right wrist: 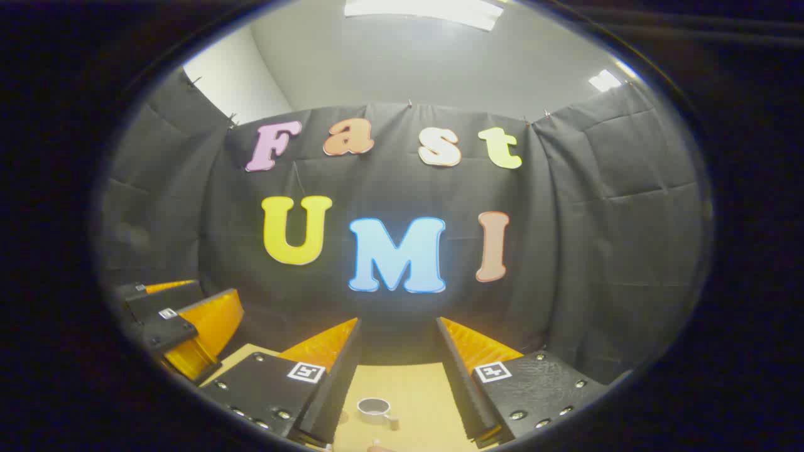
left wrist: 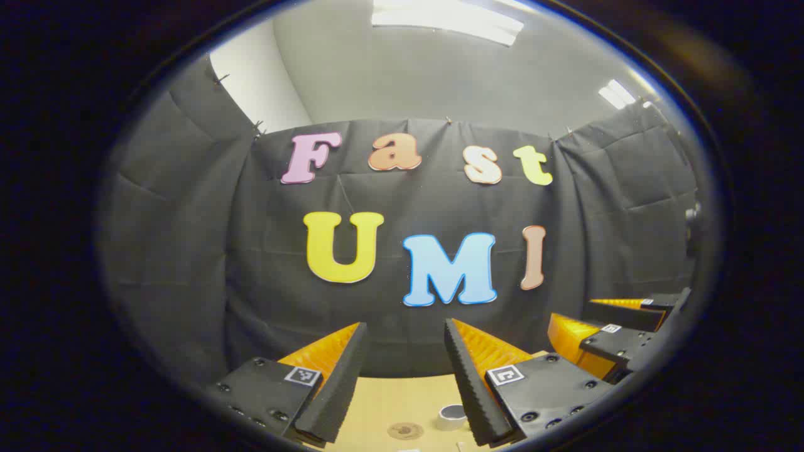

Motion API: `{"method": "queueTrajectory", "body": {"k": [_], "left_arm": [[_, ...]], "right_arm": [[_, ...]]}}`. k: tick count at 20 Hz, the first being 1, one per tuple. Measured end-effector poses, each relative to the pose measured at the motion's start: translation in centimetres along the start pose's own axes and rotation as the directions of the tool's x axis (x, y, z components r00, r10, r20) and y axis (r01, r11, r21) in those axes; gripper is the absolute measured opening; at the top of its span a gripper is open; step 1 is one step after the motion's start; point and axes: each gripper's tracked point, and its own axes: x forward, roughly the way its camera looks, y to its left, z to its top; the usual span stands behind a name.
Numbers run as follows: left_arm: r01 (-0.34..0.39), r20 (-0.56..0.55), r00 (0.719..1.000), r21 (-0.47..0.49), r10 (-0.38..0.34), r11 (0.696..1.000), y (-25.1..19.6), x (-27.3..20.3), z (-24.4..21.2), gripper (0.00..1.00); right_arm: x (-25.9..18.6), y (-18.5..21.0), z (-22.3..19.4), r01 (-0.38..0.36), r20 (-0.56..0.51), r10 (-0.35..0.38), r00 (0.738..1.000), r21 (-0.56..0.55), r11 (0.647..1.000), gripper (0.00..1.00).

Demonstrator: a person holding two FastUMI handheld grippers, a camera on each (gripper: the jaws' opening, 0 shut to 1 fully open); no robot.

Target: Put the toothbrush and toothpaste on the desktop into the cup, then pick up the cup and place it on the coaster on the desktop.

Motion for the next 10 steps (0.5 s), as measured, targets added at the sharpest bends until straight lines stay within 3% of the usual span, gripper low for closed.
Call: {"method": "queueTrajectory", "body": {"k": [3, 7, 9, 10], "left_arm": [[-0.053, -0.019, 0.998, -0.012, 0.053, 0.999, 1.8, 0.7, -0.7, 0.81], [-0.077, -0.006, 0.997, -0.003, 0.077, 0.997, 2.3, 1.6, -0.5, 0.81], [-0.094, -0.011, 0.996, 0.000, 0.094, 0.996, 2.4, 1.9, -0.7, 0.81], [-0.098, -0.017, 0.995, -0.003, 0.098, 0.995, 2.3, 1.9, -0.9, 0.81]], "right_arm": [[0.7, 0.8, 0.4, -0.035, 0.022, 0.034, 0.999, 0.027, 0.999, 0.74], [1.4, 1.0, 0.5, -0.062, 0.019, 0.061, 0.998, 0.058, 0.996, 0.69], [1.7, 1.1, 0.0, -0.063, 0.004, 0.063, 0.998, 0.059, 0.996, 0.74], [1.8, 1.1, -0.2, -0.065, -0.003, 0.065, 0.998, 0.054, 0.996, 0.71]]}}
